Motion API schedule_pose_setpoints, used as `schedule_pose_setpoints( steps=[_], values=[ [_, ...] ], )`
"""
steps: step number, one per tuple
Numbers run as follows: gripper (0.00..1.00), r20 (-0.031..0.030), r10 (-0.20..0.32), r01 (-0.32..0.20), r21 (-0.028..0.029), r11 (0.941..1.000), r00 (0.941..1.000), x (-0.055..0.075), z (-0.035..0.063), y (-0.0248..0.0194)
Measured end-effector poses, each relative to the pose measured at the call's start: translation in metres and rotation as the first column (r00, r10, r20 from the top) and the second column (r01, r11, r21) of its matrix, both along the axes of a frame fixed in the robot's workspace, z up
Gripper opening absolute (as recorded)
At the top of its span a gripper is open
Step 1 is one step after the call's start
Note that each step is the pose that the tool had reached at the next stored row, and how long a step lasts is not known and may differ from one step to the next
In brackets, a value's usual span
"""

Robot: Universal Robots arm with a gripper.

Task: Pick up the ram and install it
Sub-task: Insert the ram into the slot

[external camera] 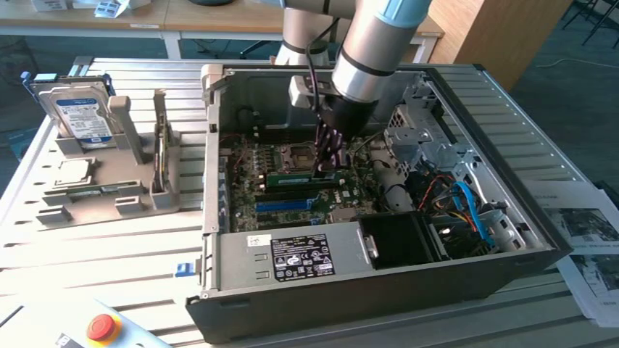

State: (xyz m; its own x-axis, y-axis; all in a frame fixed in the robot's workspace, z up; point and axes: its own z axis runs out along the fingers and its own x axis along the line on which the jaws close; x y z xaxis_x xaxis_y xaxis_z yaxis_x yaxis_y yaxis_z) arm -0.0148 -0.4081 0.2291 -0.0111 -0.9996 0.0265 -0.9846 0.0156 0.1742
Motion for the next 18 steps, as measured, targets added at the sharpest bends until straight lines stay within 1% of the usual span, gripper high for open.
schedule_pose_setpoints(
  steps=[5,10,18],
  values=[
    [0.12,0.0007,0.0,0.0,0.0003,1.0,1.0,-0.0001,0.0006,0.0],
    [0.12,0.0091,0.0,0.0,-0.0001,1.0,1.0,-0.0008,0.0006,0.0],
    [0.12,0.0117,0.001,-0.001,-0.0011,1.0,0.9999,-0.0029,0.0007,0.0001]
  ],
)
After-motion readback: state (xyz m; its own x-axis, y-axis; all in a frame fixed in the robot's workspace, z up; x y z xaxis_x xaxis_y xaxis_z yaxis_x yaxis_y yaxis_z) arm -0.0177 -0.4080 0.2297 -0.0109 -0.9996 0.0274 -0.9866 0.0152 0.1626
